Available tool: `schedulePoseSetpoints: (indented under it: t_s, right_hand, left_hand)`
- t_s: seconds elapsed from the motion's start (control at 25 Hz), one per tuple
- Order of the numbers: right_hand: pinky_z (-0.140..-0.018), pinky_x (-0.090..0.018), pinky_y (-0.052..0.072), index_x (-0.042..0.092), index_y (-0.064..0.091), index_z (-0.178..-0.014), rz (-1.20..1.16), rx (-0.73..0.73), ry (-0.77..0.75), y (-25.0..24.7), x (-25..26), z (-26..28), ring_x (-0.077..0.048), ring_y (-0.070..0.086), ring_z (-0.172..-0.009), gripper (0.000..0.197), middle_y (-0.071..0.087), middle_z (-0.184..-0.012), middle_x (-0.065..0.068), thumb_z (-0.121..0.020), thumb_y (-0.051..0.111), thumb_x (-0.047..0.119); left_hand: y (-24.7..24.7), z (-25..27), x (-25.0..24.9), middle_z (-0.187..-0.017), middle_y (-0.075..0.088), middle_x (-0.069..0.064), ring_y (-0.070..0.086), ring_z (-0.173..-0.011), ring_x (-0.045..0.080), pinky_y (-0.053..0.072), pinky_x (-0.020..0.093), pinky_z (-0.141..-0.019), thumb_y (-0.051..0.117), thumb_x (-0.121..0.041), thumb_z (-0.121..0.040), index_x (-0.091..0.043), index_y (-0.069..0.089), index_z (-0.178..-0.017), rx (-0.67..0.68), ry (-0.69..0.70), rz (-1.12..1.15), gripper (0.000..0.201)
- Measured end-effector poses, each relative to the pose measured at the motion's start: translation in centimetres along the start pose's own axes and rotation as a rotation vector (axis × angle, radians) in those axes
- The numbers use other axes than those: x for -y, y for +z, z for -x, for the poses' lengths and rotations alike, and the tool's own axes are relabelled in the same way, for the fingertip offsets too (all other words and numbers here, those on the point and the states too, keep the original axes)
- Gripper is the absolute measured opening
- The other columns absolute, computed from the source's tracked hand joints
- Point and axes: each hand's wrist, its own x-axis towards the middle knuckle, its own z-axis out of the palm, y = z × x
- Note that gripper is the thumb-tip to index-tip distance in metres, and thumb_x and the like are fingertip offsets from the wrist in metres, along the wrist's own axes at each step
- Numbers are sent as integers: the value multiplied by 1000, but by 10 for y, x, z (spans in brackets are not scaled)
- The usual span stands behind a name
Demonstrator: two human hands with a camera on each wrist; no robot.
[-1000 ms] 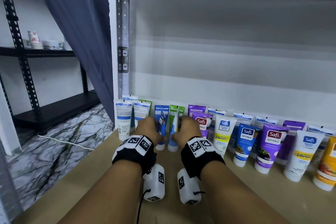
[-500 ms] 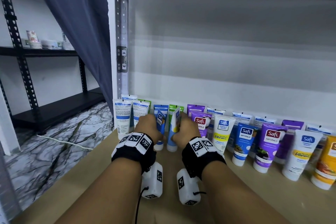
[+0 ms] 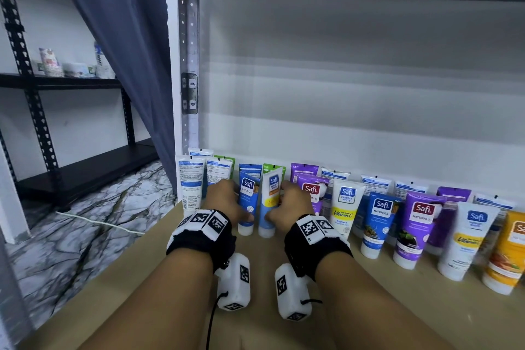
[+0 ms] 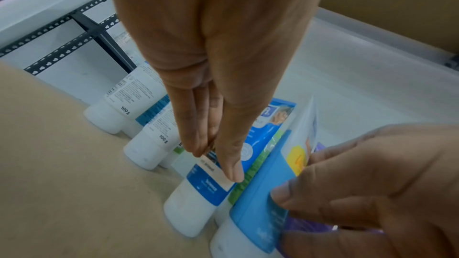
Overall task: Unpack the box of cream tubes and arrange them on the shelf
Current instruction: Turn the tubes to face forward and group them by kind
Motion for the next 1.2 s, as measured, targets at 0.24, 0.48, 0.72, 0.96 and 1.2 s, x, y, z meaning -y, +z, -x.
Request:
schedulePoseSetpoints:
  t_s: [0.24,0.48,0.72,0.96,1.2]
  right_hand:
    - [-77,-28,55,14,68,-97,100,-19,28,-8,3,-1,-19,69,-88,45,71,-96,-3,-58,88,26]
    - [-74,-26,52,12,65,-98,136,-57,63,-13,8,4,-20,67,-92,45,70,-101,-5,-61,87,27]
    - [-74,-27,48,11,62,-102,144,-67,95,-18,13,9,-22,66,-96,49,68,-105,-5,-64,88,27]
    - [-76,-29,51,13,63,-105,142,-66,109,-17,15,9,-21,66,-95,52,68,-103,-5,-62,89,29]
    - [-76,-28,53,15,64,-101,184,32,154,-16,13,16,-19,67,-91,57,69,-100,-2,-55,92,35]
  left_hand:
    - [9,1,3,-92,71,3,67,-82,19,57,33,-74,89,-24,-54,-14,63,-94,-66,14,6,48]
    - [12,-2,1,-99,68,4,67,-86,22,55,30,-72,87,-27,-51,-15,64,-101,-83,-15,-71,56]
    - [12,-1,-1,-102,68,5,68,-89,23,58,38,-78,90,-31,-49,-15,63,-103,-83,-35,-77,62]
    - [10,0,0,-97,68,4,67,-86,21,55,31,-71,91,-32,-50,-12,64,-99,-65,-40,-80,60]
    - [-7,5,0,-81,62,6,60,-74,21,45,27,-62,91,-27,-57,-10,54,-73,-45,-93,-90,43]
